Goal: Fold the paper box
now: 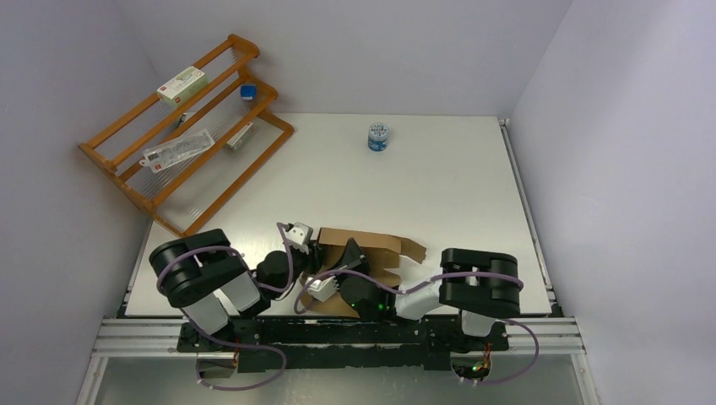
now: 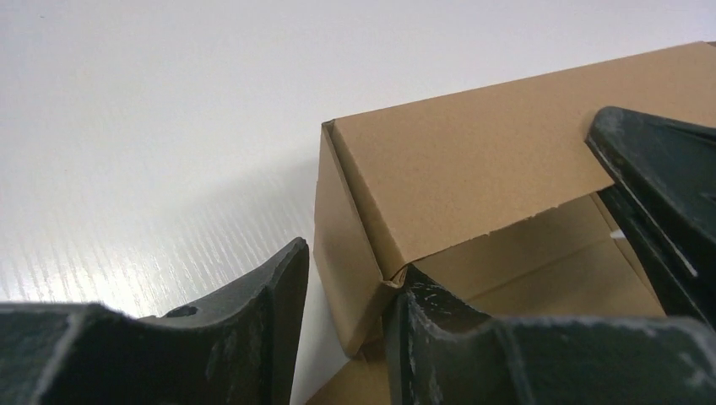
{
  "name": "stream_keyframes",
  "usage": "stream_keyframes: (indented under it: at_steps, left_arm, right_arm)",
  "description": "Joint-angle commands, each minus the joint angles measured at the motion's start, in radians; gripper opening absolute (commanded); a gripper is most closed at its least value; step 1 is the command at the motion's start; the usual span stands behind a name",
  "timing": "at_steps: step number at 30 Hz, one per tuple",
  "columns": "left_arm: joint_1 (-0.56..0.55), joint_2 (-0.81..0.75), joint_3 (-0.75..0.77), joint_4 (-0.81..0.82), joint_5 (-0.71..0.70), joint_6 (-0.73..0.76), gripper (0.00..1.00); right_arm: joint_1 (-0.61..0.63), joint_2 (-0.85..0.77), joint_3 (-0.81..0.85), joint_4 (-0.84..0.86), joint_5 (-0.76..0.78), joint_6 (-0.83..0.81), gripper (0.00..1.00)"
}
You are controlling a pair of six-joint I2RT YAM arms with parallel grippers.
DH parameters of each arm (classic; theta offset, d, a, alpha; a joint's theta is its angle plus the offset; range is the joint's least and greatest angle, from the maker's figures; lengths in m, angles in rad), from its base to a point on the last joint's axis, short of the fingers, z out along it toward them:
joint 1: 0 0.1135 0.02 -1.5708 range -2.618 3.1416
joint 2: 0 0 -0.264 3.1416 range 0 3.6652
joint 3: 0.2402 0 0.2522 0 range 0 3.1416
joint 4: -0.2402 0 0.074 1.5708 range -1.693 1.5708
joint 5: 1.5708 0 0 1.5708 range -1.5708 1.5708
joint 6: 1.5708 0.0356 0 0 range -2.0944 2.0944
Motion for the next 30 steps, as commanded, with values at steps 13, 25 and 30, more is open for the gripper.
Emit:
stream_keyframes:
  at_steps: [13,25,30]
  left_arm:
    - [-0.022,0.155,0.071,0.250,-0.310,0.017,0.35]
    - [-0.024,0.219,0.140,0.276,-0.494,0.009,0.17]
    - [-0.022,0.245,0.159,0.257,-0.541,-0.001,0.11]
  right_arm:
    - [-0.033,0.075,0.006,0.195,-0.057,-0.024,0.02]
    - [-0.093,0.052,0.035,0.098,-0.128,0.111,0.08]
    - [-0.106,0.041,0.042,0.093,-0.143,0.164,0.13]
